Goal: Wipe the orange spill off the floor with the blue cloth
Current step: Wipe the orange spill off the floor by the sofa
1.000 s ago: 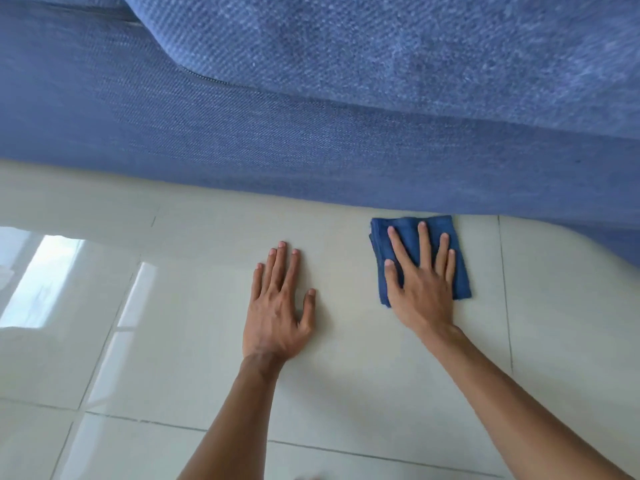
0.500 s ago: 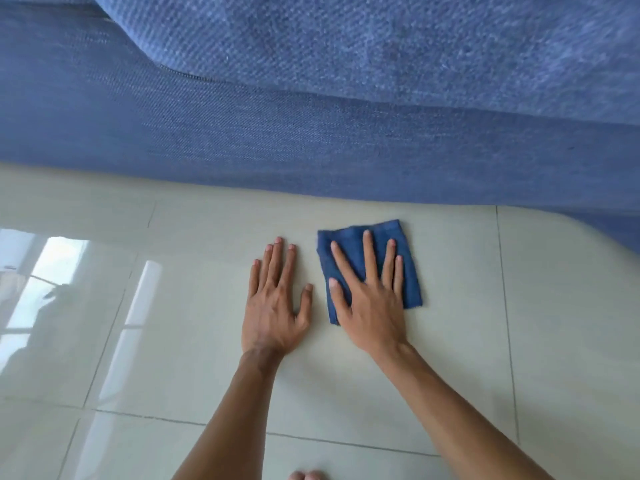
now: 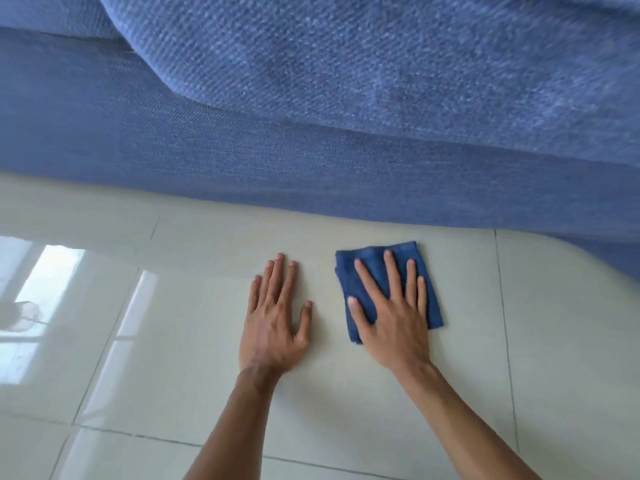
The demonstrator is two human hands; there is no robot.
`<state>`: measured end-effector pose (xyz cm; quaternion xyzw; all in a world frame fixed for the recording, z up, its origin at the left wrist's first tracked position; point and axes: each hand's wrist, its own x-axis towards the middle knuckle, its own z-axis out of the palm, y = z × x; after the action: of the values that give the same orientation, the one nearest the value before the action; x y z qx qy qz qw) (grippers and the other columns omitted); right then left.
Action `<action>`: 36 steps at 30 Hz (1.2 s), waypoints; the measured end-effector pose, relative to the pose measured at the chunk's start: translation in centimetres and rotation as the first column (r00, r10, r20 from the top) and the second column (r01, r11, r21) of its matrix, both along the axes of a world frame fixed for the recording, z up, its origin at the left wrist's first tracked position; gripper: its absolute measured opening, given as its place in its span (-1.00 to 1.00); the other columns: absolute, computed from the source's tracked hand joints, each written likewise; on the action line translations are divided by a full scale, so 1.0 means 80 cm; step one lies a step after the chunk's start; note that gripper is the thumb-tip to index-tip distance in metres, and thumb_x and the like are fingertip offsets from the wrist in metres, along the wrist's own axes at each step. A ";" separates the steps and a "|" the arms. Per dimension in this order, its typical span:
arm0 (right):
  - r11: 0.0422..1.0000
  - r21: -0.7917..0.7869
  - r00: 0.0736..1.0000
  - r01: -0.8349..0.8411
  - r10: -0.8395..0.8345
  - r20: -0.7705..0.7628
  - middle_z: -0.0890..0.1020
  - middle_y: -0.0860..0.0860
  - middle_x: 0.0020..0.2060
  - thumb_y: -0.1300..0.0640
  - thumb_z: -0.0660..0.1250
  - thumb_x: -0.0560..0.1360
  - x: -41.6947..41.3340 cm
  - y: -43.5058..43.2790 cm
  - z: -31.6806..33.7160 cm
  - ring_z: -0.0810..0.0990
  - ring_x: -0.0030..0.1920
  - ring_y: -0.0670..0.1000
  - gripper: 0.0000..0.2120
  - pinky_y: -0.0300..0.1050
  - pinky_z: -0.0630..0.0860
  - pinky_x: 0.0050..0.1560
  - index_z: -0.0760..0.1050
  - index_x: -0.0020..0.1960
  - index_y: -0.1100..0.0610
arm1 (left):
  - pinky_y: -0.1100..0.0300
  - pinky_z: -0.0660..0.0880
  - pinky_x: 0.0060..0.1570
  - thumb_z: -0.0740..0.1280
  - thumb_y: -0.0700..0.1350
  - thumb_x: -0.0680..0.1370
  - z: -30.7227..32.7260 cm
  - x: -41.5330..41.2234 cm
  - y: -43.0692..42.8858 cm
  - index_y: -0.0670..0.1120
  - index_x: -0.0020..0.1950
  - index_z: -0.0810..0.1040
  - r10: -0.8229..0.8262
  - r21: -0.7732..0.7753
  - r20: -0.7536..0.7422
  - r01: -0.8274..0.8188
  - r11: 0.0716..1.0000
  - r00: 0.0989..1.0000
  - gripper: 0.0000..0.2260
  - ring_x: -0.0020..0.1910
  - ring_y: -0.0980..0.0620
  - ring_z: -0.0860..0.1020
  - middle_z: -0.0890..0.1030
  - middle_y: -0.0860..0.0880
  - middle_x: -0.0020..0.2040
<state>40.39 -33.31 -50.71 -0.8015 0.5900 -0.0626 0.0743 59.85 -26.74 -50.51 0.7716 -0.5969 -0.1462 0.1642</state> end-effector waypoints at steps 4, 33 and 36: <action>0.968 0.041 0.968 0.248 -0.249 0.041 0.07 0.15 0.65 -0.24 0.07 0.62 0.084 -0.005 0.002 -0.04 0.61 0.39 -0.43 0.37 -0.01 0.57 0.10 0.60 -0.23 | 0.03 -0.09 0.60 0.13 0.07 0.60 -0.003 0.001 0.001 -0.06 0.63 0.06 0.000 0.001 0.005 0.000 1.000 1.000 -0.38 0.63 0.04 -0.07 0.00 -0.04 0.65; 0.946 0.066 0.945 0.317 -0.321 0.064 0.08 0.15 0.64 -0.19 0.07 0.63 0.077 -0.020 0.002 -0.04 0.60 0.41 -0.45 0.40 -0.03 0.56 0.14 0.60 -0.20 | 0.03 -0.07 0.60 0.15 0.06 0.60 -0.004 0.000 0.002 -0.07 0.63 0.09 -0.004 -0.001 0.014 0.004 1.000 1.000 -0.38 0.63 0.02 -0.03 0.03 -0.05 0.65; 0.990 0.024 0.990 -0.142 0.142 0.014 0.02 0.06 0.66 -0.22 0.02 0.66 0.019 0.041 0.006 -0.07 0.64 0.29 -0.46 0.31 0.04 0.59 0.05 0.62 -0.21 | 0.02 -0.06 0.60 0.15 0.07 0.61 -0.002 0.002 0.001 -0.06 0.63 0.08 0.011 0.006 0.007 -0.011 1.000 1.000 -0.39 0.63 0.04 -0.05 0.03 -0.04 0.65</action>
<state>41.93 -29.99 -50.25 -0.8401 0.5317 -0.0549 0.0921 60.00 -26.67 -50.63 0.7758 -0.5928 -0.1444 0.1609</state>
